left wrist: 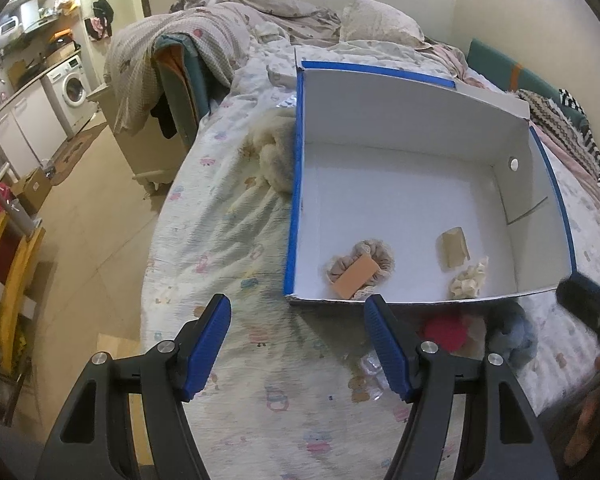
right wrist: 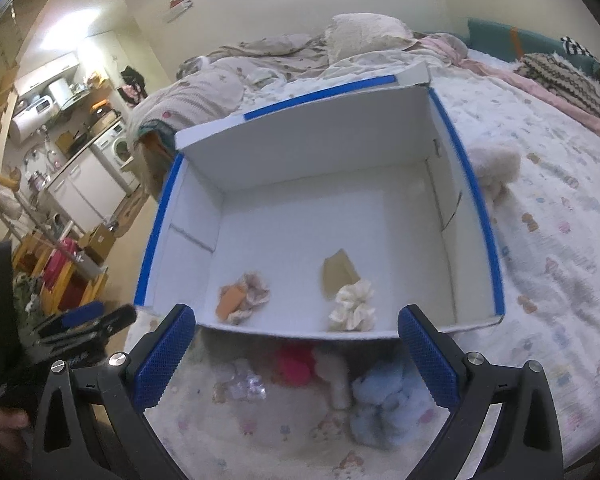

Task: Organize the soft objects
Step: 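Lift both open tools up out of the box, then lower the left tool to the clear plastic bag and the right tool to the light-blue plush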

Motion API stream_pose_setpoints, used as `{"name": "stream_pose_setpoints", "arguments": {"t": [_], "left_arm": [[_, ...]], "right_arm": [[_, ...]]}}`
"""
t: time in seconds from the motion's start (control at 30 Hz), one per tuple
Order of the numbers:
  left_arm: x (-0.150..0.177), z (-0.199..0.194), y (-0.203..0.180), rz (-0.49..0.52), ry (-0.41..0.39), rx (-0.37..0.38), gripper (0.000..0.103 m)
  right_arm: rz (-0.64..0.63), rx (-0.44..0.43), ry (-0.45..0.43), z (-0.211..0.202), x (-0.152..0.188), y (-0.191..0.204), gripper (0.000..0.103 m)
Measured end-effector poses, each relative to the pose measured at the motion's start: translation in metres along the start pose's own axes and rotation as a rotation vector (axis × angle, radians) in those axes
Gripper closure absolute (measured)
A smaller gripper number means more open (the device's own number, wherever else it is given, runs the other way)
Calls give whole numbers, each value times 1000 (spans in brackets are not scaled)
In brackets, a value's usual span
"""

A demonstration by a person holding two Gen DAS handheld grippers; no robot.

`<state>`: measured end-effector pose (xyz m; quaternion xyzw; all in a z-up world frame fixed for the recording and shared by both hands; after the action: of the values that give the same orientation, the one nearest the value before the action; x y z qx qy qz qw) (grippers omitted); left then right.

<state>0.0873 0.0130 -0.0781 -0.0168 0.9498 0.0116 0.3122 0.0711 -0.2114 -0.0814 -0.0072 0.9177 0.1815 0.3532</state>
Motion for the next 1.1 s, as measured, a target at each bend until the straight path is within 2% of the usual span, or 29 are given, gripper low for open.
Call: {"name": "stream_pose_setpoints", "arguments": {"t": [0.17,0.33,0.43,0.53,0.6,0.7,0.83,1.0,1.1], "left_arm": [[-7,-3,-9,-19,-6,44,37],[-3,-10,-8,31,-52,35,33],[8,2,-5,24,8,43,33],[16,15,-4,26,65,21,33],[20,23,-3,8,108,38,33],[26,32,-4,-40,159,101,33],[37,52,-19,-31,239,148,33],[46,79,-37,-46,328,173,33],[50,95,-45,-52,351,139,33]], "right_arm": [[-58,5,46,5,12,7,0],[-64,25,3,-2,12,5,0],[-15,14,-22,-9,11,-2,0],[33,5,-20,-17,10,-12,0],[55,2,-14,-22,11,-21,0],[106,4,15,-23,15,-39,0],[211,33,80,-18,22,-65,0],[327,59,131,-12,30,-91,0],[364,71,142,-10,33,-102,0]]}}
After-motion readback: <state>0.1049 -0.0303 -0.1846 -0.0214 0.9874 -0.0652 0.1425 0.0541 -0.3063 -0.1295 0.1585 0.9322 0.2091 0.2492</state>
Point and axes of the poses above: each gripper's, at about its wrist camera, not at the fingertips, and z roughly the way its jaws point, y to its left, x to its underside, the point moved 4 cm from there along z, roughly the way its jaws point, and after that the axes turned 2 degrees about -y, right-handed, at the moved point
